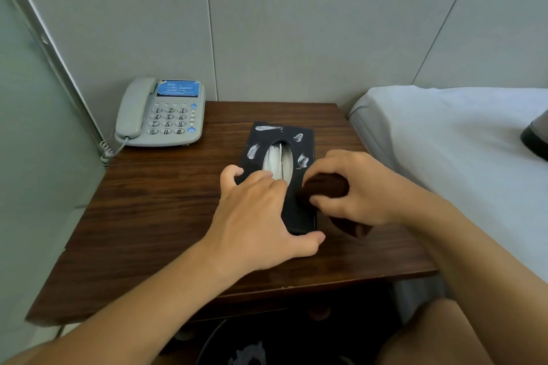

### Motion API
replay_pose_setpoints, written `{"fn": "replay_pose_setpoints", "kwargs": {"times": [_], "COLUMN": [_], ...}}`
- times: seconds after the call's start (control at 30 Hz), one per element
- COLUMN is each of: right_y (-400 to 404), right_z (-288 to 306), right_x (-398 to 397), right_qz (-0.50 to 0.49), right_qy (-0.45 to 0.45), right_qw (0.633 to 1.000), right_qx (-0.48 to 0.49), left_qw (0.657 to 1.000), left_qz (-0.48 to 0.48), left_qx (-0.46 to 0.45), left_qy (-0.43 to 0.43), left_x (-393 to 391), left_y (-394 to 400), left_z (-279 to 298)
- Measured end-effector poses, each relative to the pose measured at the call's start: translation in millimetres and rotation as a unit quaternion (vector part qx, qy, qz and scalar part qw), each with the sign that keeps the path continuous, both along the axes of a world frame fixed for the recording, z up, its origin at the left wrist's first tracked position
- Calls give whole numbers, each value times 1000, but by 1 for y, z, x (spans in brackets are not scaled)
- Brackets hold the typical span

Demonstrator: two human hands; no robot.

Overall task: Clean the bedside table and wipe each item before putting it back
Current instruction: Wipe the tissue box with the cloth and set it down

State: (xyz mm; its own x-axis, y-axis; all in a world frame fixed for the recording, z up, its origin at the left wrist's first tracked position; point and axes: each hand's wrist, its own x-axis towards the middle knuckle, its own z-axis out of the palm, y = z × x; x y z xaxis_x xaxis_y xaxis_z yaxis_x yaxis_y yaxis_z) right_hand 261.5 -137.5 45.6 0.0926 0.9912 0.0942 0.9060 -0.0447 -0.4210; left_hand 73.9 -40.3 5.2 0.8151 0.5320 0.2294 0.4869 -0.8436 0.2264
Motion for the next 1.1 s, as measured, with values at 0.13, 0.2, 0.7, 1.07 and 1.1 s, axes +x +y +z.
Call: {"fn": "replay_pose_setpoints", "kwargs": {"times": [0.13, 0.2, 0.7, 1.07, 1.1], "right_y": [18, 13, 27, 61, 56], "right_z": [-7, -3, -4, 2, 1], "right_x": [0, -7, -22, 2, -5], "right_qz": [-68, -30, 5, -93, -62], "right_qy": [-71, -79, -84, -136, -128], "right_qw": [994, 996, 996, 986, 990], "right_qx": [42, 29, 26, 4, -2], "left_qw": [1000, 1000, 995, 990, 990], "left_qz": [0, -3, -19, -28, -31], "left_qx": [-6, -17, -79, -98, -98], "left_qy": [5, 5, 50, 95, 93], "left_x": [0, 0, -23, -29, -30], "left_y": [1, 2, 24, 19, 19], "left_z": [2, 3, 26, 34, 33]}}
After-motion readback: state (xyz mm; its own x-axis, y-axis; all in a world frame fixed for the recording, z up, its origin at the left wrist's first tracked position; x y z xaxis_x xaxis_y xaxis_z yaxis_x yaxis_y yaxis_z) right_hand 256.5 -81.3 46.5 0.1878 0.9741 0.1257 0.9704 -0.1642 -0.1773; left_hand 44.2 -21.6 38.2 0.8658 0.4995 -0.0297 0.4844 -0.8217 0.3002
